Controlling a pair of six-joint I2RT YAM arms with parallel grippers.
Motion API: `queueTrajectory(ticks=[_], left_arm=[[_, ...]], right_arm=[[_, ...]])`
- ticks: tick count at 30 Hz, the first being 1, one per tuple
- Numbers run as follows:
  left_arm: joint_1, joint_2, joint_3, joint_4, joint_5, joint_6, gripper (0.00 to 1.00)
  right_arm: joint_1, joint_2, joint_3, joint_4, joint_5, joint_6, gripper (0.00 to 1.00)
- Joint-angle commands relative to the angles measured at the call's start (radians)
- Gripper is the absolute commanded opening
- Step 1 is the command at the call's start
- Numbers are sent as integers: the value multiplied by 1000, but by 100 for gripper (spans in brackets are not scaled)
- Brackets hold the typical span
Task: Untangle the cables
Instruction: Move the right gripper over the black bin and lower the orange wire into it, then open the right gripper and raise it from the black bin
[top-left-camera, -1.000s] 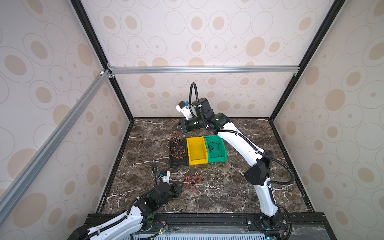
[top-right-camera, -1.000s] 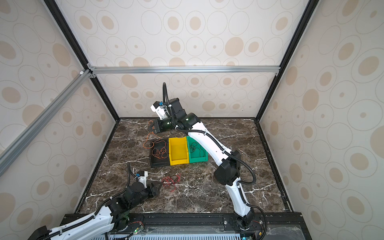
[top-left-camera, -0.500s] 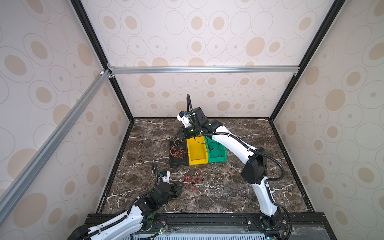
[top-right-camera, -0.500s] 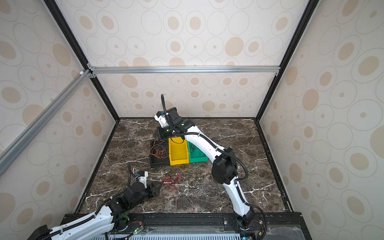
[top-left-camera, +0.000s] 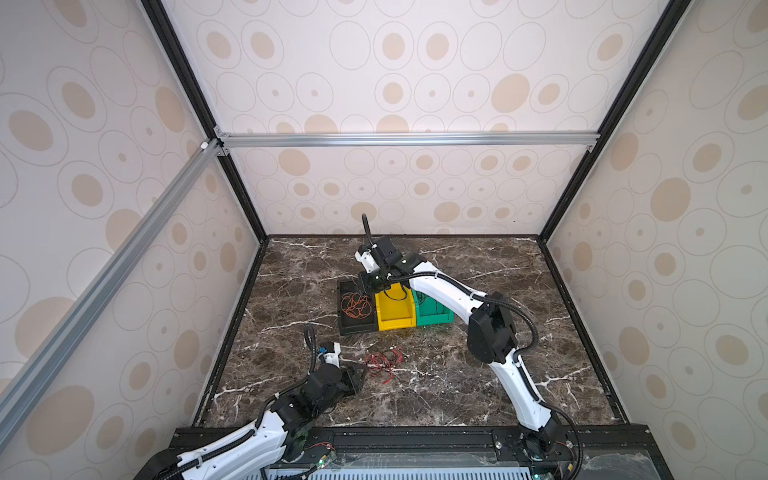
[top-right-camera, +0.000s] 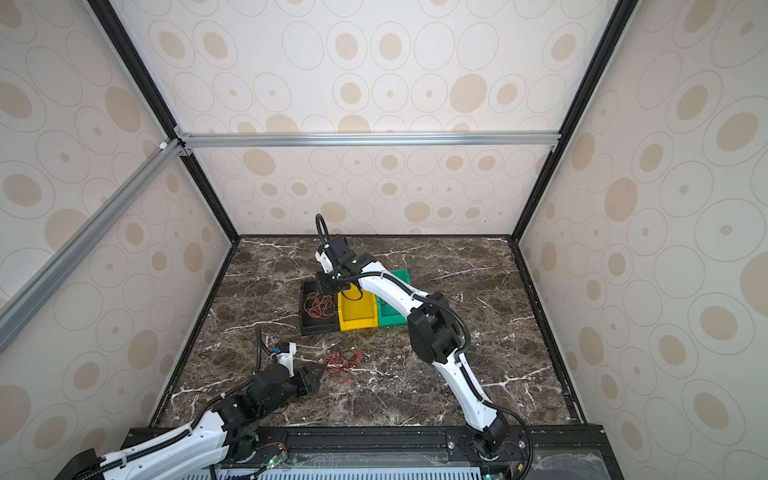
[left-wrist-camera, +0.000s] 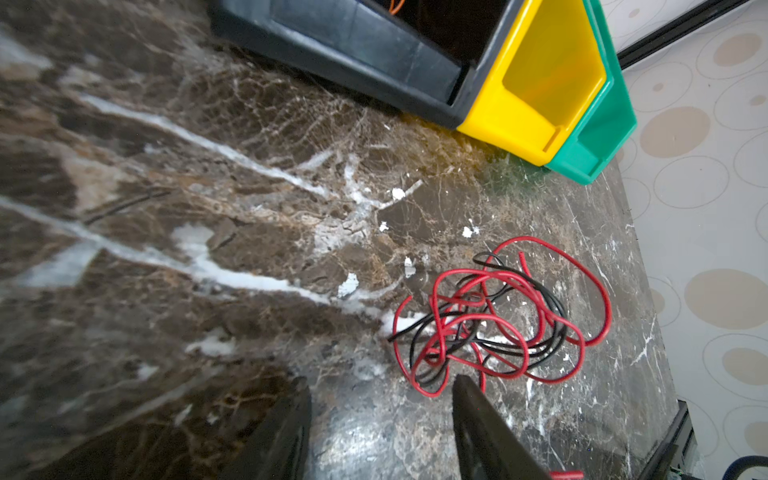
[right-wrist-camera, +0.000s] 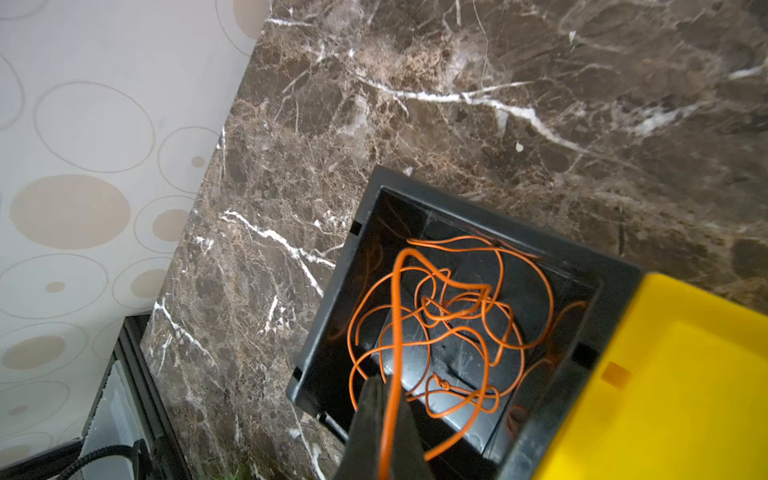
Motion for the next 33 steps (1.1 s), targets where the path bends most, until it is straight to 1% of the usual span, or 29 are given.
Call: queueTrajectory(ticks=[1, 3, 9, 10, 12, 13, 18, 22, 26, 29, 31, 33], left_arm=[[4, 4, -5, 30, -7, -2, 54], [5, 9, -5, 36, -9, -1, 54], [5, 28, -2, 49, 1, 2, 54], [5, 26, -5, 49, 2, 2, 54], [5, 23, -4, 48, 1, 2, 54], [5, 22, -5, 49, 0, 2, 54], [5, 20, -4, 49, 3, 4, 54], [4, 22, -5, 52, 4, 5, 54], [4, 24, -2, 53, 8, 7, 54], [5, 22, -1, 53, 10, 5, 54], [5, 18, -1, 52, 10, 6, 54], [5, 19, 0, 56, 14, 9, 54]], right_arm=[[23, 8, -23, -19, 12, 0, 0], [25, 11, -32, -19, 12, 4, 0], [27, 33, -2, -72, 21, -7, 15], [27, 25, -8, -73, 23, -9, 21], [28, -6, -37, -60, 23, -15, 31], [28, -28, -53, -54, 24, -17, 35], [28, -117, -117, -27, 23, -39, 46], [27, -166, -131, -34, 21, -60, 54], [25, -208, -134, -59, 45, -83, 60], [20, -262, -163, -62, 52, -98, 62], [13, -308, -204, -56, 56, -99, 62], [4, -376, -280, -44, 61, -101, 61]])
